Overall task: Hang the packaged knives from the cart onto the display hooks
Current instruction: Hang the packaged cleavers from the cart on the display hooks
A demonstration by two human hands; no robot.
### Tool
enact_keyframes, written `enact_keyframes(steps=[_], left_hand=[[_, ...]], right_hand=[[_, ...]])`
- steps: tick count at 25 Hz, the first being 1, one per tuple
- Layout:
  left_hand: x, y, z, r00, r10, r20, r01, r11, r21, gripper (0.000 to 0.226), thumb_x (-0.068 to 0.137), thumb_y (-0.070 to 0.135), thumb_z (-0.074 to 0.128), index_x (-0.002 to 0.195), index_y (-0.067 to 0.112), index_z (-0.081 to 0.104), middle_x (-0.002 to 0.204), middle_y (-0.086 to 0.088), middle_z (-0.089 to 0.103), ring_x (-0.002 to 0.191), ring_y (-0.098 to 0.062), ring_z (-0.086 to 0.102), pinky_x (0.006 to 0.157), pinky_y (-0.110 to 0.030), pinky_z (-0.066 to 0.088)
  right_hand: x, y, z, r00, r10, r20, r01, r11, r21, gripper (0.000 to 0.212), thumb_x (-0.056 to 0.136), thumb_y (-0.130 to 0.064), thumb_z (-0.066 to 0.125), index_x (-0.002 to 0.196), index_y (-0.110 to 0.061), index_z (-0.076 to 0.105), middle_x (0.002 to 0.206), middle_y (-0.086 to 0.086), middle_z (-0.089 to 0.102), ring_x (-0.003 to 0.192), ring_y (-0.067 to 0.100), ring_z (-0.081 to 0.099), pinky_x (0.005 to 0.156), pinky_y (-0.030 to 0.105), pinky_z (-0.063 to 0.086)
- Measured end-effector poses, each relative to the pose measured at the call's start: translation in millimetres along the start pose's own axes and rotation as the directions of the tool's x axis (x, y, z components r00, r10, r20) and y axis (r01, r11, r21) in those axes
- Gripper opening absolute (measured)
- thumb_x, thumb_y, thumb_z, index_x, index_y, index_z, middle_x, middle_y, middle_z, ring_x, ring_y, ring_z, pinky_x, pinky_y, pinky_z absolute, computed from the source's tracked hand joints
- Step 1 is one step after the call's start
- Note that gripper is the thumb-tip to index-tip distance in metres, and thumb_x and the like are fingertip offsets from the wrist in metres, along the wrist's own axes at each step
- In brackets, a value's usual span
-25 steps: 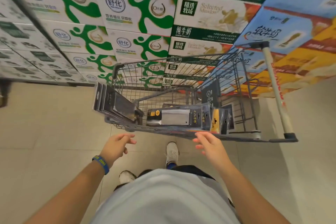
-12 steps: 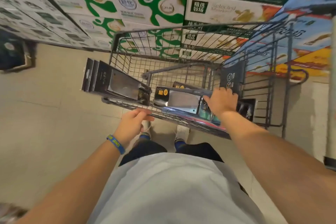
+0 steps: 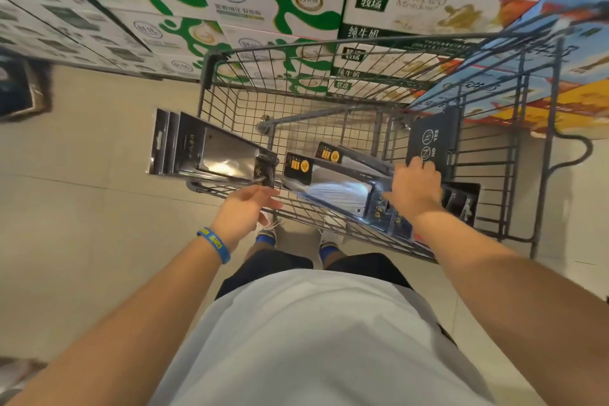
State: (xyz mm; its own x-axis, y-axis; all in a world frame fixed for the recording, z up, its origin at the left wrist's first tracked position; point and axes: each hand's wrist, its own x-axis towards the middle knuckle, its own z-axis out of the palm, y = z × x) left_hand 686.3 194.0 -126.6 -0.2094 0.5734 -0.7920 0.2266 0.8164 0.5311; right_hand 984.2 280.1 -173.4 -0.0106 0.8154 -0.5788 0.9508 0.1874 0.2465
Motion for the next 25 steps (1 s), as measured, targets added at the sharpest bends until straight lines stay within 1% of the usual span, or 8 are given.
enact_keyframes(steps=[4,7,11,13,17,20,22,25], left_hand=[[7.4,3.8,-12.1,1.000,-0.007,-0.003,0.008,0.999,0.040,0.025,0.101,0.031,0.045,0.096,0.034,0.070,0.084,0.019,0.074,0.059,-0.006,0.058,0.055,-0.021,0.044],[12.2,5.9,-17.7,1.000,-0.017,0.021,0.016,0.999,0.040,0.025,0.100,0.028,0.045,0.097,0.033,0.070,0.087,0.016,0.075,0.057,-0.004,0.060,0.052,-0.018,0.044],[17.9,27.1,-19.4,0.991,-0.086,0.103,0.076,0.992,0.097,0.023,0.101,0.028,0.045,0.103,0.025,0.067,0.091,0.007,0.076,0.060,-0.009,0.060,0.050,-0.018,0.040],[15.6,36.3,-15.6,0.991,-0.090,0.101,0.083,0.994,0.069,0.023,0.101,0.028,0.047,0.105,0.018,0.068,0.095,0.003,0.075,0.056,-0.011,0.057,0.045,-0.016,0.037],[-1.3,44.6,-7.4,0.999,0.009,0.033,-0.009,1.000,-0.027,0.020,0.101,0.017,0.052,0.110,0.009,0.068,0.104,-0.011,0.074,0.056,-0.010,0.058,0.041,-0.012,0.042],[-6.4,69.2,1.8,0.987,0.158,0.008,-0.158,0.985,0.065,0.019,0.096,0.014,0.060,0.114,0.010,0.065,0.114,-0.017,0.069,0.082,-0.022,0.065,0.069,-0.031,0.056],[-5.1,101.6,7.3,0.953,0.295,0.065,-0.302,0.924,0.236,0.038,0.091,0.025,0.069,0.127,0.018,0.058,0.124,-0.007,0.064,0.097,-0.022,0.062,0.078,-0.032,0.052],[-8.6,150.3,10.4,0.863,0.461,0.206,-0.504,0.755,0.419,0.081,0.075,0.049,0.080,0.144,0.033,0.042,0.140,0.004,0.049,0.109,-0.018,0.058,0.088,-0.032,0.053]], right_hand=[[9.8,-2.8,-8.7,0.993,0.022,0.119,-0.049,0.971,0.236,0.059,0.086,-0.050,0.076,0.126,-0.010,0.059,0.123,0.016,0.065,0.113,0.038,0.058,0.091,0.043,0.049],[3.5,6.7,-7.4,0.965,-0.001,0.264,-0.144,0.837,0.529,0.057,0.085,-0.050,0.077,0.122,-0.008,0.065,0.112,0.013,0.070,0.096,0.031,0.063,0.082,0.037,0.053],[-23.9,2.8,9.8,0.953,0.111,0.282,-0.276,0.702,0.657,0.054,0.089,-0.049,0.074,0.130,-0.014,0.068,0.126,0.010,0.070,0.115,0.031,0.063,0.100,0.039,0.047],[-30.0,1.9,15.6,0.959,0.159,0.234,-0.281,0.632,0.722,0.050,0.088,-0.045,0.076,0.128,-0.015,0.070,0.127,0.010,0.070,0.118,0.030,0.061,0.094,0.033,0.046],[-22.8,7.3,-8.5,0.995,0.025,0.100,-0.092,0.649,0.755,0.046,0.092,-0.043,0.073,0.129,-0.015,0.070,0.126,0.009,0.070,0.114,0.029,0.063,0.089,0.030,0.045],[-21.4,16.1,-65.0,0.994,-0.113,-0.007,0.091,0.757,0.647,0.039,0.096,-0.046,0.065,0.116,-0.012,0.069,0.106,0.007,0.070,0.096,0.028,0.063,0.077,0.035,0.050],[-30.7,29.6,-109.9,0.957,-0.234,-0.171,0.290,0.752,0.592,0.034,0.097,-0.042,0.065,0.107,-0.010,0.069,0.089,0.002,0.068,0.084,0.026,0.061,0.062,0.035,0.045],[-58.7,52.9,-168.7,0.872,-0.326,-0.366,0.476,0.741,0.474,0.030,0.098,-0.038,0.064,0.099,-0.008,0.067,0.085,0.004,0.066,0.079,0.025,0.059,0.064,0.038,0.043]])
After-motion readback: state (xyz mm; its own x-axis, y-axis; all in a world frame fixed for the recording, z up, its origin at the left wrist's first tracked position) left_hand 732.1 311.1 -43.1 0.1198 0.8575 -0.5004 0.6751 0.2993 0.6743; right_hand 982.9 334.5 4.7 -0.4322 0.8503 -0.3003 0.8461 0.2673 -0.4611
